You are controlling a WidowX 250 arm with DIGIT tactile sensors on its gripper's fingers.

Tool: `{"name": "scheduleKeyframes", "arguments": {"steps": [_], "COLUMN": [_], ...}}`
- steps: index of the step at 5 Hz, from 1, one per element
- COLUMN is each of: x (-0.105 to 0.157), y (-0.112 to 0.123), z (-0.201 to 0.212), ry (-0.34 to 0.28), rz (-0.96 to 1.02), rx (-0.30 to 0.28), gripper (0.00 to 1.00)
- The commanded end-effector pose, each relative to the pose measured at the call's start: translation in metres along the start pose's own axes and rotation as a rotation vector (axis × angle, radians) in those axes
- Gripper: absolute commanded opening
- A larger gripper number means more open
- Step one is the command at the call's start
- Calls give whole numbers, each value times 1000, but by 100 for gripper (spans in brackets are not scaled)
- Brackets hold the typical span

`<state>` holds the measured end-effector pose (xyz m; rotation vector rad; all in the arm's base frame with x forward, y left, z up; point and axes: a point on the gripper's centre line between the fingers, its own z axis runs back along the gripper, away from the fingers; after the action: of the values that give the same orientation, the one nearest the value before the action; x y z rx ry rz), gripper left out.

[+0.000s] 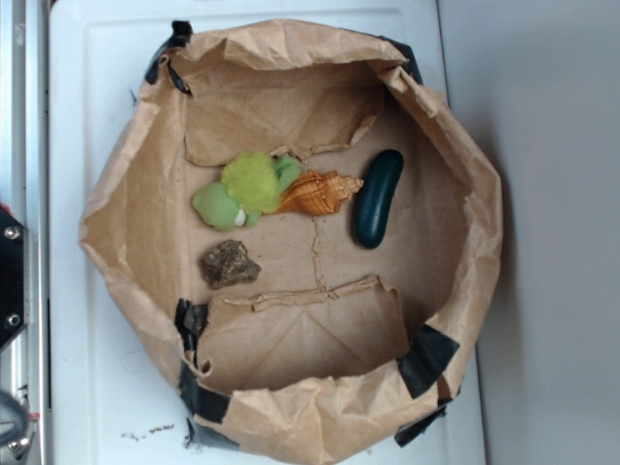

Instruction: Grab the shell.

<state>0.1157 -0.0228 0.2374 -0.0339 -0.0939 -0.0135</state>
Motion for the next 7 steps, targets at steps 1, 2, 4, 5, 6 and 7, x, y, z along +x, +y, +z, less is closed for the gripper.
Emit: {"name": "scheduleKeyframes", "arguments": {"steps": [1, 2, 4, 5, 6, 7], "x": [0, 48, 130, 130, 130, 130], "y": [0, 2, 7, 7, 7, 7], "z": [0, -13, -22, -22, -22, -22], "ry": [0, -22, -81, -81, -81, -81], "rz": [0, 49, -124, -124, -124, -124], "rx": [0, 31, 52, 52, 52, 52], "gripper": [100, 100, 100, 100, 100, 100]}}
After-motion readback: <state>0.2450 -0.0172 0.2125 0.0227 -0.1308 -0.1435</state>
